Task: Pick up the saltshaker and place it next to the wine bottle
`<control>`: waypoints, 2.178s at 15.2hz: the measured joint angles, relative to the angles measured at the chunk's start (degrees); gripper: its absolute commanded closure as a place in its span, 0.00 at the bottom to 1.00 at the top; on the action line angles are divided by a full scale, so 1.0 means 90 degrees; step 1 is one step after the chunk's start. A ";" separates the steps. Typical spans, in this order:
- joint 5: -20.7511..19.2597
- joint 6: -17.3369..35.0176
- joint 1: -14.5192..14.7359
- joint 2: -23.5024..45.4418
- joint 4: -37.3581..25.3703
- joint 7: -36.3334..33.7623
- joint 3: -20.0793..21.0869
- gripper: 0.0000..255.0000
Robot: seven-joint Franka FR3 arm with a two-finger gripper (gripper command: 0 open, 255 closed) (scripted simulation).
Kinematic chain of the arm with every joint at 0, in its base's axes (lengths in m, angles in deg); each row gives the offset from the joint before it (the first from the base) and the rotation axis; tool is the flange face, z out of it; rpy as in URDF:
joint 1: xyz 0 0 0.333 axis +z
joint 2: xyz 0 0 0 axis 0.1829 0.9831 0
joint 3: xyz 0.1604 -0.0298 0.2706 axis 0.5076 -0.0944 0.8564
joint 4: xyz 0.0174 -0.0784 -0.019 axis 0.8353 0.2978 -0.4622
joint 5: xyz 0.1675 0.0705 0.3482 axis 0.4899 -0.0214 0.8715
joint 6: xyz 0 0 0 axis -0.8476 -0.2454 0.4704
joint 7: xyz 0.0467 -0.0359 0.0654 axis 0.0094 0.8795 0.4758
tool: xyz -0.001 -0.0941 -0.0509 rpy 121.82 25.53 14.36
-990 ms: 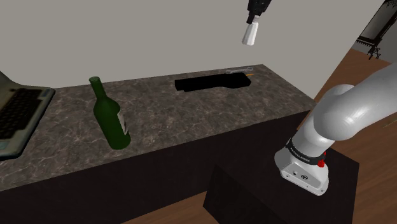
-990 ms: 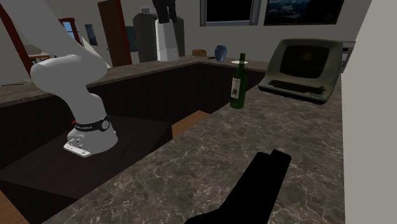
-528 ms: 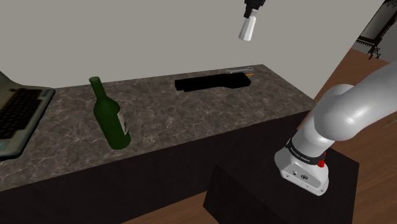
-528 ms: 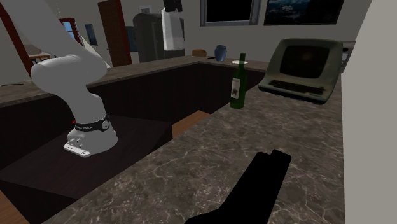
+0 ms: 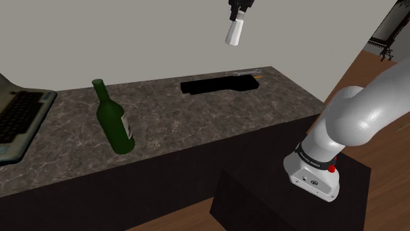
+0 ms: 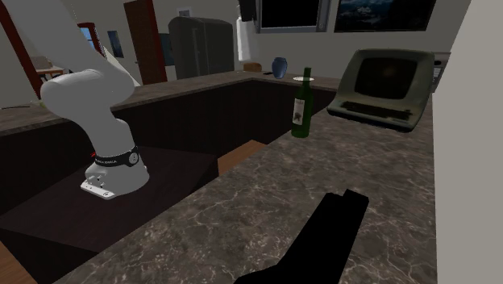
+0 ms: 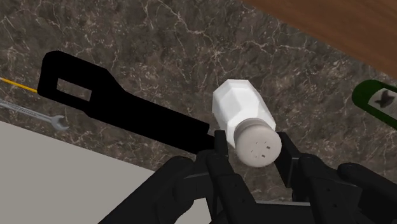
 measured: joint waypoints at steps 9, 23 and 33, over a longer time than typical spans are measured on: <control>0.0087 0.0066 0.0437 0.0971 -0.0969 -0.1341 0.0928 1.00; -0.0602 -0.0364 0.1377 0.3464 -0.3866 -0.3319 0.2039 1.00; -0.1098 -0.0491 0.2036 0.4736 -0.5197 -0.4012 0.2239 1.00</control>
